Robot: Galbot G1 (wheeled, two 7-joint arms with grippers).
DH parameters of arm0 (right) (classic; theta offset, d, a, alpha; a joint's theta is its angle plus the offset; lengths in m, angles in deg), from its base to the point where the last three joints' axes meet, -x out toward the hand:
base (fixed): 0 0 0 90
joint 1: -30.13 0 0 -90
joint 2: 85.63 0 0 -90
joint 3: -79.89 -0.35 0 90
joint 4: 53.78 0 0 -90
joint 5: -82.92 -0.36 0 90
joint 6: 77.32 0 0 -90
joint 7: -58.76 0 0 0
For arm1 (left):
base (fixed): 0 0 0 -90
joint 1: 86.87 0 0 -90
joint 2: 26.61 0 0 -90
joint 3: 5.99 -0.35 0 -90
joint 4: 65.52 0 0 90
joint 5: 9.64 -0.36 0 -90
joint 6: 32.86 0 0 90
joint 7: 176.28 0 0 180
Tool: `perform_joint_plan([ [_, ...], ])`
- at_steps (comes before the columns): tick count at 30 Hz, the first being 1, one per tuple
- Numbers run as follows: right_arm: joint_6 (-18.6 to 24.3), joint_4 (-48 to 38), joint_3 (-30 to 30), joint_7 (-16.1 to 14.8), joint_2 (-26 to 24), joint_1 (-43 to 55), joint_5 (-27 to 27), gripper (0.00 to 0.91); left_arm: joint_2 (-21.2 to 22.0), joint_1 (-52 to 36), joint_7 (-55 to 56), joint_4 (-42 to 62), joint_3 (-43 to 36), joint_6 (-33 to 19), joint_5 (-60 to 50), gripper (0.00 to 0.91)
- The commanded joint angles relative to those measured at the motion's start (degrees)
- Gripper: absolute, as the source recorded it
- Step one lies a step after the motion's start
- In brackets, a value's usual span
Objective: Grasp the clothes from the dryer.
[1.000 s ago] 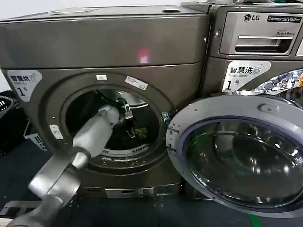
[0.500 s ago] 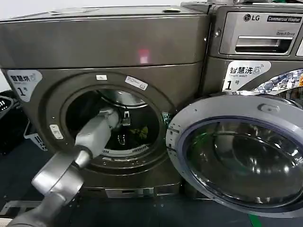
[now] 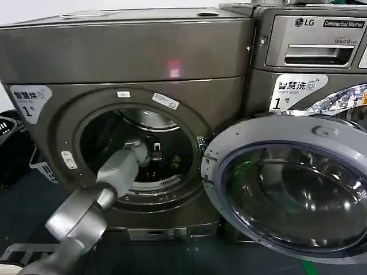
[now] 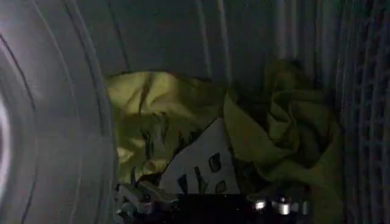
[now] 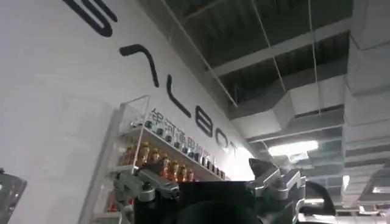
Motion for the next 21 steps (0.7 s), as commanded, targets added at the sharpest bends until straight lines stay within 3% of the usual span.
perform_joint_plan([
  [1, 0.1, -0.2, -0.3, 0.0, -0.1, -0.1, 0.0, 0.907, 0.0, 1.2, -0.3, 0.4, 0.3, -0.1, 0.5, 0.907],
  [2, 0.1, -0.3, -0.4, 0.0, -0.2, -0.2, 0.0, 0.907, 0.0, 1.3, -0.3, 0.3, 0.5, -0.1, 0.4, 0.907],
  [3, 0.1, -0.4, -0.5, 0.0, -0.2, -0.2, 0.0, 0.907, 0.0, 1.4, -0.3, 0.3, 0.9, -0.2, 0.4, 0.842],
  [5, 0.2, -0.5, -0.5, 0.0, -0.2, -0.2, 0.1, 0.907, 0.0, 1.4, -0.4, 0.5, 1.2, -0.2, 0.4, 0.444],
  [6, 0.2, -0.4, -0.4, 0.0, -0.1, -0.1, 0.1, 0.907, 0.0, 1.4, -0.5, 0.5, 1.2, -0.2, 0.3, 0.193],
  [7, 0.2, -0.4, -0.4, 0.0, -0.2, -0.1, 0.1, 0.907, 0.0, 1.4, -0.6, 0.5, 1.2, -0.2, 0.2, 0.137],
  [10, 0.2, -0.6, -0.4, 0.0, -0.2, 0.0, 0.1, 0.907, 0.0, 1.1, -0.7, 0.6, 1.2, -0.3, 0.2, 0.046],
  [14, 0.2, -0.7, -0.3, 0.1, -0.2, 0.1, 0.2, 0.907, -0.1, 0.7, -0.7, 0.7, 1.2, -0.5, 0.3, 0.0],
  [21, 0.3, -1.1, -0.5, 0.1, -0.4, 0.1, 0.2, 0.907, 0.0, 0.8, -1.7, 0.8, 1.3, -0.9, 0.4, 0.0],
])
